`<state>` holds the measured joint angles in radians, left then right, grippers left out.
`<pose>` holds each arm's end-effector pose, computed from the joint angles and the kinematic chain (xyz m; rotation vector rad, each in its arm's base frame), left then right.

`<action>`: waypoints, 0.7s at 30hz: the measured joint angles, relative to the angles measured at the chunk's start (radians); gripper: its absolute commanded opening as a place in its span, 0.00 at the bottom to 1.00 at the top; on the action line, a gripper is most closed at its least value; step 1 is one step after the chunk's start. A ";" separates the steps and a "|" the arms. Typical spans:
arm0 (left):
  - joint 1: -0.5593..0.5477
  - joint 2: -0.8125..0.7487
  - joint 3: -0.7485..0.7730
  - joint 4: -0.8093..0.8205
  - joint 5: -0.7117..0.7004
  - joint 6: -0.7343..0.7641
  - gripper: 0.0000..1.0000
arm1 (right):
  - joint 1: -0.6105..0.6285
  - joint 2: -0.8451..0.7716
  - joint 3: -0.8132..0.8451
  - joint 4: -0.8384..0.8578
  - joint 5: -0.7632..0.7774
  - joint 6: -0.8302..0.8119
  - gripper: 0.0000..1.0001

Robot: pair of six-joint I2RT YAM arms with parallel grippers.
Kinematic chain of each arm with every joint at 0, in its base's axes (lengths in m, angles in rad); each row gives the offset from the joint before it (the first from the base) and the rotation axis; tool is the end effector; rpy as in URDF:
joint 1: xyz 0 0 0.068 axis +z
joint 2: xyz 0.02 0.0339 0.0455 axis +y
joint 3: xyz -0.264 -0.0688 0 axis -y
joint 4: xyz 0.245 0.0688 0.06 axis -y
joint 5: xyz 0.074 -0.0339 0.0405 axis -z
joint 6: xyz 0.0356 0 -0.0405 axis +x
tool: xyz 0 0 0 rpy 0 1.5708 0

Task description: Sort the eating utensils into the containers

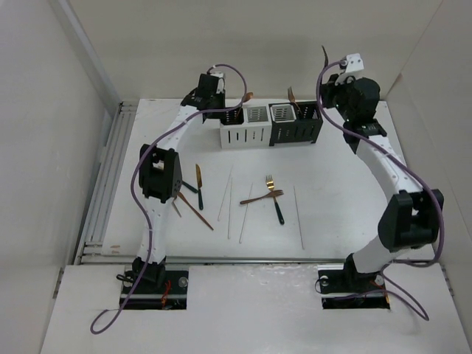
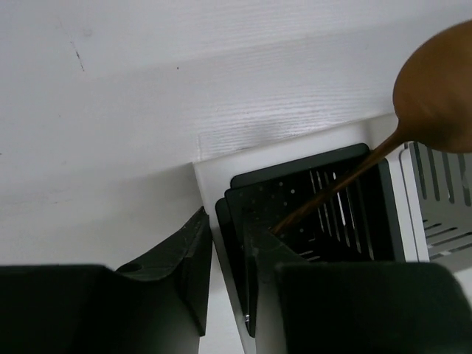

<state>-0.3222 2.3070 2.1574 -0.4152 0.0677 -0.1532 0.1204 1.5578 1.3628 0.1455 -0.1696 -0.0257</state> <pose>0.5124 -0.1736 0.2733 0.2218 2.1431 -0.3500 0.3741 0.0513 0.3835 -0.2487 1.6045 0.2103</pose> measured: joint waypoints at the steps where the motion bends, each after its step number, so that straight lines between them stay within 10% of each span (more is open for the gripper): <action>1: -0.003 0.003 0.004 0.000 -0.010 -0.004 0.06 | -0.010 0.031 0.009 0.053 0.006 0.031 0.00; 11: 0.003 0.044 0.061 0.016 -0.018 -0.008 0.03 | -0.024 0.337 0.063 0.320 0.092 0.203 0.00; 18: 0.003 0.050 0.038 0.057 0.000 0.016 0.55 | 0.018 0.381 0.023 0.363 0.202 0.171 0.00; 21: 0.006 0.047 -0.005 0.067 0.017 0.014 0.60 | 0.048 0.380 -0.008 0.396 0.241 0.111 0.38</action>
<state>-0.3164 2.3543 2.1521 -0.3485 0.0849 -0.1394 0.1688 1.9377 1.3552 0.5419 0.0711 0.0849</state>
